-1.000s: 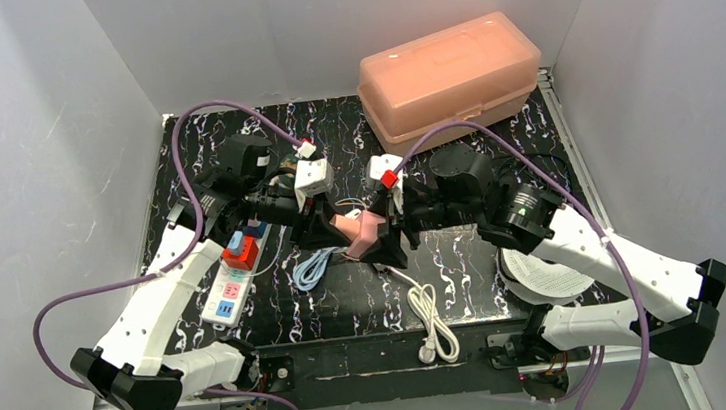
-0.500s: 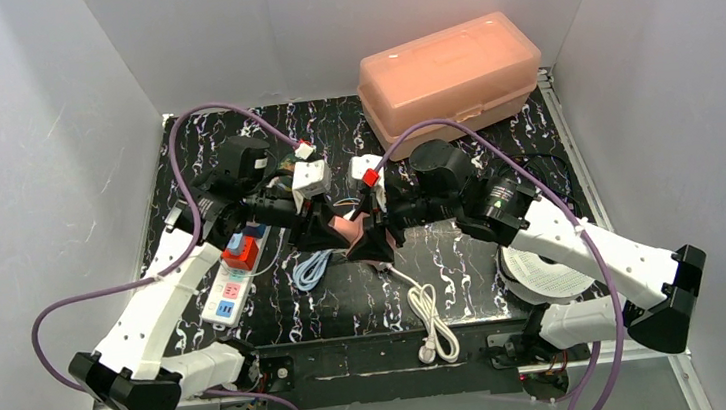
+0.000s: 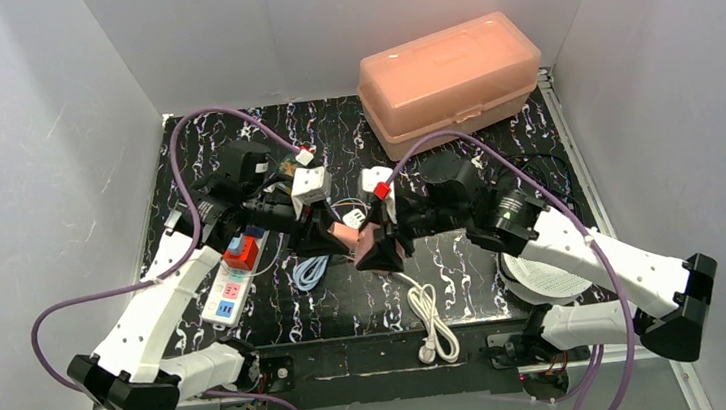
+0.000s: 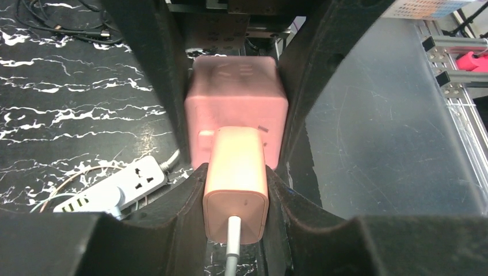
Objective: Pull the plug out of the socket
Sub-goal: Remove the plug from the socket, then place the plug at the center of the board.
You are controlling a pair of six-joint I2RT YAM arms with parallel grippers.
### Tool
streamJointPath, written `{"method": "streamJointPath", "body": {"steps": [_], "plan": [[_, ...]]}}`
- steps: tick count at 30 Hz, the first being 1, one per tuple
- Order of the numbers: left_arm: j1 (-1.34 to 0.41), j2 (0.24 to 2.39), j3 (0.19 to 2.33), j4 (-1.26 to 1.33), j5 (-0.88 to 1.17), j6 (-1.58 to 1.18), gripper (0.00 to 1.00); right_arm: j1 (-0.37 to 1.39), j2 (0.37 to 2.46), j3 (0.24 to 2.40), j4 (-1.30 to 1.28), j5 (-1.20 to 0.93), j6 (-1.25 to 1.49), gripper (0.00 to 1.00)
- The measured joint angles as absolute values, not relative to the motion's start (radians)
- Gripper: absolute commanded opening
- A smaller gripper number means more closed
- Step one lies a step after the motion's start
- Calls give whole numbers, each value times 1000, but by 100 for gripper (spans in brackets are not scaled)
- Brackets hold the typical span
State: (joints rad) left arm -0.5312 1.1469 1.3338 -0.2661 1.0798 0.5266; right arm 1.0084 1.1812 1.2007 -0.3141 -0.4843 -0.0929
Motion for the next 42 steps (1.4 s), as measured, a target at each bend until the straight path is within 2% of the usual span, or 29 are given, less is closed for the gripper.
{"method": "streamJointPath", "body": {"steps": [6, 13, 20, 33, 42], "plan": [[-510, 1119, 1333, -266, 1082, 542, 0, 1006, 1104, 1094, -417, -473, -82, 1], [-507, 1103, 1333, -270, 1081, 562, 0, 985, 1104, 1082, -454, -413, -83, 1], [-503, 1078, 1333, -320, 1072, 612, 0, 814, 1135, 1077, -416, -352, -54, 1], [-499, 1011, 1330, -341, 1063, 581, 0, 626, 1296, 1048, -380, 15, 85, 1], [-499, 938, 1164, -288, 1105, 414, 0, 518, 1648, 1239, -544, 210, 203, 1]]}}
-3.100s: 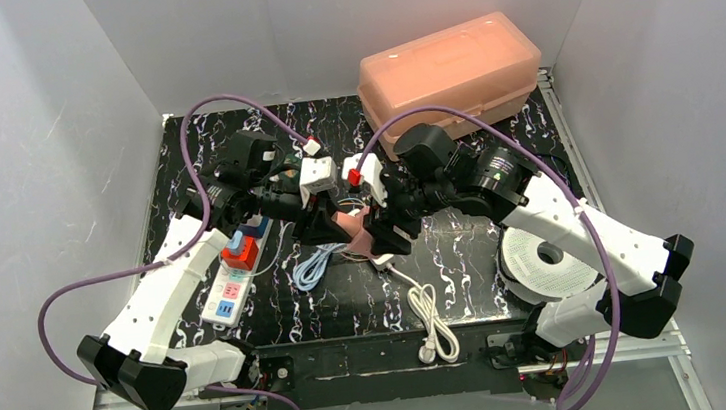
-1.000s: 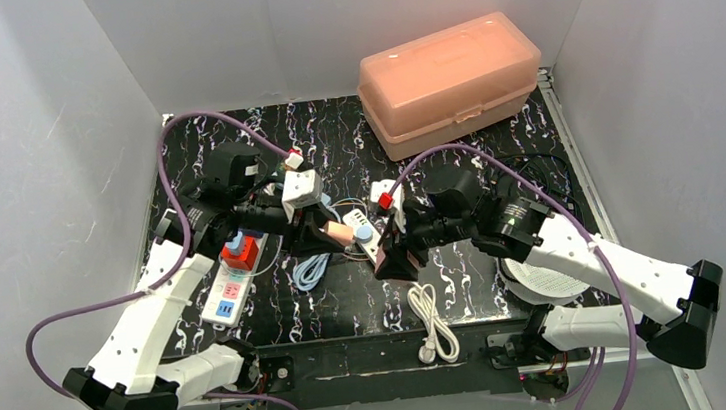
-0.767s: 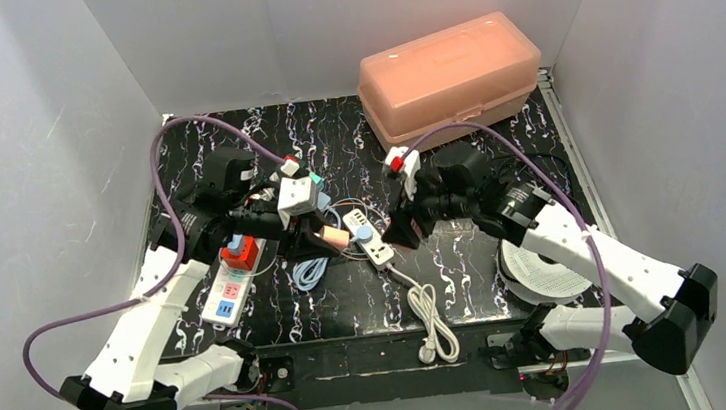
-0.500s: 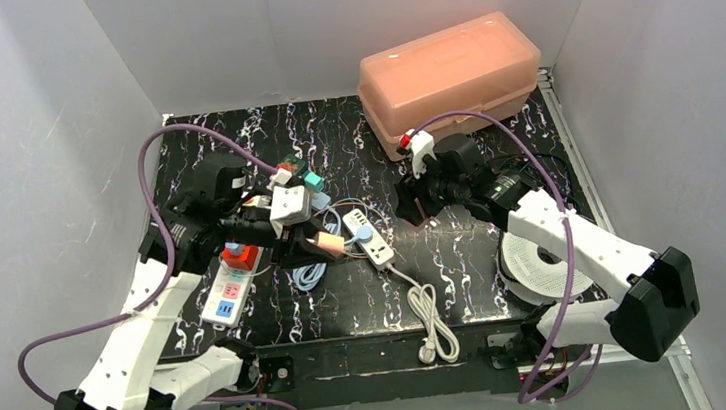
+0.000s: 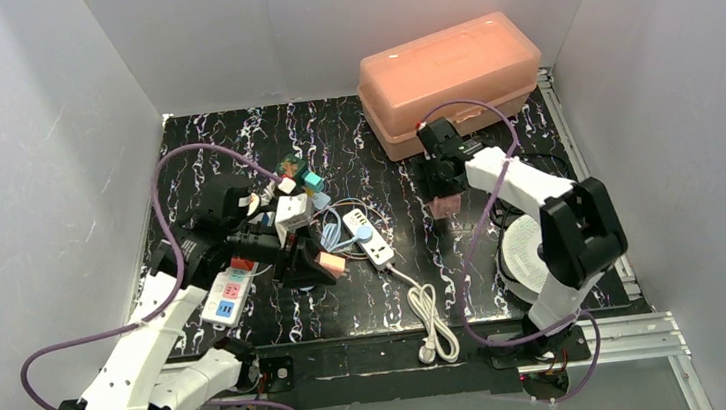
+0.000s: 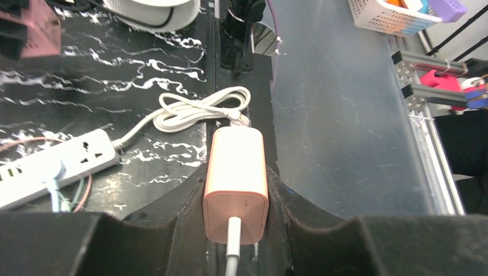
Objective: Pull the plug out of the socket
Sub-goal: Place the plug at the center of the board.
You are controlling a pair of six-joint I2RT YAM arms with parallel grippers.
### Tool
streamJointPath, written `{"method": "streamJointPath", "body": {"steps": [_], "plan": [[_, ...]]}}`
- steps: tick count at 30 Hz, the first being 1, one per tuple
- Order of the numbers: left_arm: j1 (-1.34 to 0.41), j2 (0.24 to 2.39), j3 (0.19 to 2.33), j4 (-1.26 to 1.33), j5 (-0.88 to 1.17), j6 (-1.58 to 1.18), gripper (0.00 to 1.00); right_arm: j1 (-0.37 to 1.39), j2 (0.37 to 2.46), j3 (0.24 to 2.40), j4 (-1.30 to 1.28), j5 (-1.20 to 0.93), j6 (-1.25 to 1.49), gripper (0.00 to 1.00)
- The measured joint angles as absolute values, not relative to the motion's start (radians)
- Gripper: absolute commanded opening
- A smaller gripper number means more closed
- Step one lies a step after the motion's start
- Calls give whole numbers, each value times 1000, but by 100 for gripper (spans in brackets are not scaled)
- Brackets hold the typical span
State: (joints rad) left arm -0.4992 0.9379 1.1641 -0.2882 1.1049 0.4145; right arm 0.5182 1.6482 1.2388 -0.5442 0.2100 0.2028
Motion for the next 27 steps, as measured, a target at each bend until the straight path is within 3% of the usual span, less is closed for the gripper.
{"method": "streamJointPath", "body": {"steps": [5, 11, 22, 24, 27], "plan": [[-500, 967, 1123, -226, 1105, 339, 0, 473, 1753, 1244, -619, 241, 268, 1], [-501, 983, 1121, -182, 1104, 324, 0, 467, 1777, 1242, -633, 254, 331, 44], [-517, 1041, 1091, -125, 1047, 325, 0, 467, 1771, 1172, -579, 261, 386, 56], [-530, 1111, 1095, -103, 1012, 329, 0, 467, 1755, 1172, -567, 264, 390, 70], [-554, 1256, 1159, -101, 944, 321, 0, 467, 1744, 1170, -548, 279, 392, 80]]}}
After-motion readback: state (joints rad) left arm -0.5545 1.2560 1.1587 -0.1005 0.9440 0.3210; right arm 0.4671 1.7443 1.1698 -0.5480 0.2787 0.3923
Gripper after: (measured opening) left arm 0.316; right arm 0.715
